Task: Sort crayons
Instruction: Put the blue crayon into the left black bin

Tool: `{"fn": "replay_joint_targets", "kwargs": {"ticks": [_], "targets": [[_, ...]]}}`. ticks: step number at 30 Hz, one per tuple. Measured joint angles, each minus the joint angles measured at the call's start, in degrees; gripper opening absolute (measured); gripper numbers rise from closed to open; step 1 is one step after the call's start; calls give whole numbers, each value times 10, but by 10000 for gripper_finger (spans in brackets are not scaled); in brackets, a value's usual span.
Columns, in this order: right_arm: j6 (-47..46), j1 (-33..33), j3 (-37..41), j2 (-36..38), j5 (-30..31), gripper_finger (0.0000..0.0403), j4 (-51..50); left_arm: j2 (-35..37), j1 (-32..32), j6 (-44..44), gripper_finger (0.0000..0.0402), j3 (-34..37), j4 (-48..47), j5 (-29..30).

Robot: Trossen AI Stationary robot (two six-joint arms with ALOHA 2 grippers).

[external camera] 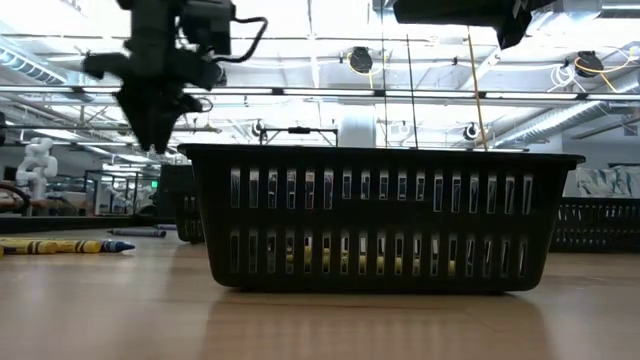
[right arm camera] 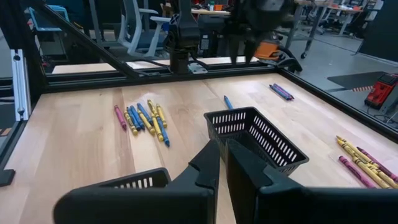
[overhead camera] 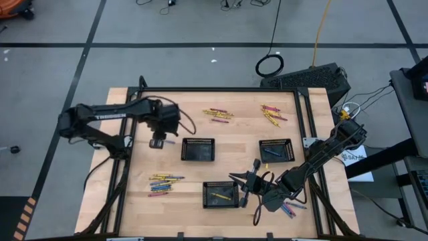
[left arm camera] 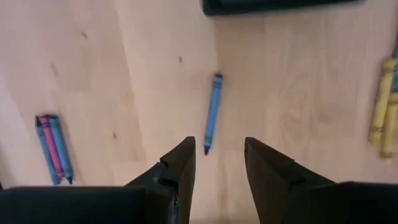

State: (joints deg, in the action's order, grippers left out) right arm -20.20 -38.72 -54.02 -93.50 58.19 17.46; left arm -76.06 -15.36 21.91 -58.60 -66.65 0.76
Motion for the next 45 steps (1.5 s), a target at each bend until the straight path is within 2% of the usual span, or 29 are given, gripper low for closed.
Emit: {"fn": "replay_joint_targets", "kwargs": {"ticks": [7,12,22,28,39,45], "targets": [[-1,0,0,-7,-16,13,2,4,9,75,130,124,122,17],[-1,0,0,-7,-15,13,6,-6,0,100,130,173,203,39],[1,0,0,-8,-15,13,11,-10,-14,101,130,228,283,-14],[1,0,0,-8,-15,13,11,-11,-15,101,118,232,289,-14],[-1,0,0,-8,-15,13,15,-57,-15,104,19,227,290,-6],[-1,0,0,-8,-15,13,15,-56,-15,82,6,174,206,16]]}}
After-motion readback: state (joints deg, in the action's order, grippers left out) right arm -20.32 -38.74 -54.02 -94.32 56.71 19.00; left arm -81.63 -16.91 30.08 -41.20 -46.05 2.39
